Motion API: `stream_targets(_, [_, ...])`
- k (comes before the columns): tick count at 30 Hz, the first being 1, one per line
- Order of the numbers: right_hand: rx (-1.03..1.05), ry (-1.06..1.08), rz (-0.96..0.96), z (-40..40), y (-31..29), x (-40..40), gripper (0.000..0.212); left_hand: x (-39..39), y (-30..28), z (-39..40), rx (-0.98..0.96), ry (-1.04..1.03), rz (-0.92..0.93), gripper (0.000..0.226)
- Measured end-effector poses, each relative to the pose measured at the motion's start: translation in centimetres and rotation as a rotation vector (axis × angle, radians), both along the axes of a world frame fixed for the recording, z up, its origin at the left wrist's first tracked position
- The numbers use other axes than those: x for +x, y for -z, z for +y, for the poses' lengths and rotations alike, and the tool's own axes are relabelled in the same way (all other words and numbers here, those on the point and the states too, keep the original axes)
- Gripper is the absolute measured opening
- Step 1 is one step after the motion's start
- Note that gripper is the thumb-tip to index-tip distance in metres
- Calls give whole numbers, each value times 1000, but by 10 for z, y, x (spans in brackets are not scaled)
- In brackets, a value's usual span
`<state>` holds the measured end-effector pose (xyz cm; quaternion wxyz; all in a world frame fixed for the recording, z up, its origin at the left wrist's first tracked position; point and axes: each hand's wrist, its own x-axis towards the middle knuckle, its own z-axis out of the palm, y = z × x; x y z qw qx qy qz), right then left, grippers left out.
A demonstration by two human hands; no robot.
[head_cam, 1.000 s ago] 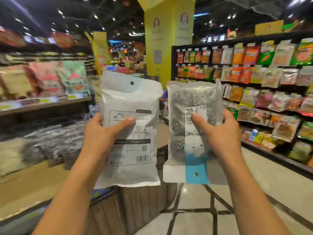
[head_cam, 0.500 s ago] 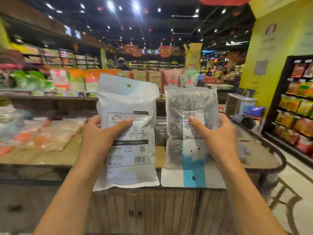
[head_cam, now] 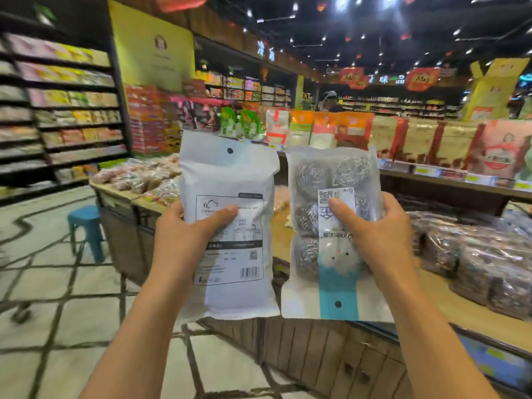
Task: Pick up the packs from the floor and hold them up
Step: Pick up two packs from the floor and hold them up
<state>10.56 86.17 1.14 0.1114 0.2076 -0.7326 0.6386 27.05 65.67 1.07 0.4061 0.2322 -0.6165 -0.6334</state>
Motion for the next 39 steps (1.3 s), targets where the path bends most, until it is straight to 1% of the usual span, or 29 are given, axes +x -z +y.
stream_targets(3, [14,-76,-1,-67,6,2,50,20,10,-50,8,-100,-13,39])
stream_targets(6, [40,-174,14,-134,15,3,48,35,19,-97,13,-213,-35,42])
stream_targets(8, [37,-235,27,-180,20,0,49,41,23,-130,8,-271,-54,40])
stream_targets(11, [30,-323,25,-248,27,-11,58,43,25,-182,-9,-358,-61,35])
stream_targets(16, [21,-422,12,-366,28,-34,72,37,20,-266,9,-482,-82,37])
stream_targets(19, [37,-505,8,-436,25,-42,80,37,16,-314,22,-557,-105,46])
stream_targets(22, [42,-593,-4,-502,26,-44,75,43,15,-360,45,-631,-100,50])
stream_targets(27, [56,-706,-19,-606,35,-34,79,58,22,-437,64,-741,-90,47])
stream_targets(29, [66,-754,-30,-648,39,-28,73,65,27,-471,73,-776,-89,48])
stream_targets(32, [84,-805,-40,-711,45,-18,75,77,36,-529,85,-807,-84,50])
stream_targets(34, [80,-836,-51,-755,49,-13,60,87,41,-572,93,-824,-64,51])
stream_targets(35, [88,-830,-50,-777,51,-7,59,92,42,-593,96,-833,-58,52])
stream_targets(36, [97,-830,-48,-802,53,-2,64,99,43,-618,106,-836,-49,52])
stream_targets(39, [90,-797,-35,-862,54,10,92,113,42,-679,122,-845,-46,54])
